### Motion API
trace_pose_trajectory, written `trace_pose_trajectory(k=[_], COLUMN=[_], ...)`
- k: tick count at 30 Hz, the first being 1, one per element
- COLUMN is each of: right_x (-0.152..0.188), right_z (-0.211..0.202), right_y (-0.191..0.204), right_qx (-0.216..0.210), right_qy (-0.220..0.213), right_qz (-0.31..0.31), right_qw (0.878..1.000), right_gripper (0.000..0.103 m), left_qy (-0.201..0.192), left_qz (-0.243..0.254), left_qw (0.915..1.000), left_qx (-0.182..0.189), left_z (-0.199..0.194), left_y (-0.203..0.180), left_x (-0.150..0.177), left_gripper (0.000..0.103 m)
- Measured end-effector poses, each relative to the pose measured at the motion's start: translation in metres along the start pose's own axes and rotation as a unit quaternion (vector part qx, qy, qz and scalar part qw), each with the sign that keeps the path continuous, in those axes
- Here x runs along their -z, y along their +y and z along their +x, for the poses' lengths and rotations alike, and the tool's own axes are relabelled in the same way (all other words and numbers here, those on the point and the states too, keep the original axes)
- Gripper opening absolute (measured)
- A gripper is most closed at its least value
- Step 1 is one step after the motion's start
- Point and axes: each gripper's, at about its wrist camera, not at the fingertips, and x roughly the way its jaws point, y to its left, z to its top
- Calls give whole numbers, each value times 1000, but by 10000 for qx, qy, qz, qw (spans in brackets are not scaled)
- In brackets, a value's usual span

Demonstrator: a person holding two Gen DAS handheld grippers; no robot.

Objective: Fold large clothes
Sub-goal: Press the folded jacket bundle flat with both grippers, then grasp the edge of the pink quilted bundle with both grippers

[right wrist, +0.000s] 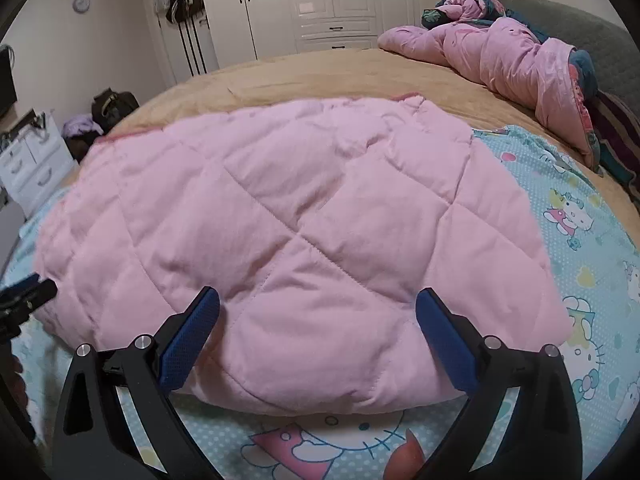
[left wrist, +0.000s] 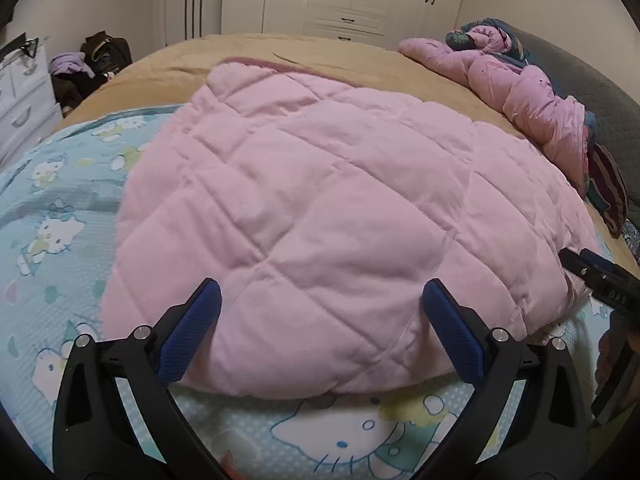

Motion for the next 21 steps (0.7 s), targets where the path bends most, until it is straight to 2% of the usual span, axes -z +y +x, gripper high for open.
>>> trace_pose_trajectory(k=[6,10,13,15,17,18,21], right_x=[-14,-23,-33,-39,-43,-46,-57], right_z=[-22,-33,-24,-15,-4,3,16], right_y=[-29,-63,-99,-116,-129,-133,-140], right_qx=[-199,-235,-756,-780,-1032,-1148,-1004], right_qy=[-220,-216,187,353,574,707,902], right_qz=[348,543,915,1052,1118,1136,989], right_qw=[9990,9980,9928,9908,9867,9843,9859], right_gripper=[98,99,99,99,99,99,99], left_qy=[-151,-134,73,250,385,438,724], left_qz=[-54,-223,-293,-322,-414,-493,-663], left_qw=[9997,9991,9985,9977,9970,9970,9952], left_qx=[-162,-334,-465,-534,-524,-413,-30], left_z=[-16,-15,-7,2,11,15,33], left_y=[18,49,74,88,102,107,119], left_x=[-5,-18,-29,-36,-42,-45,-54], left_gripper=[95,95,95,95,95,95,95])
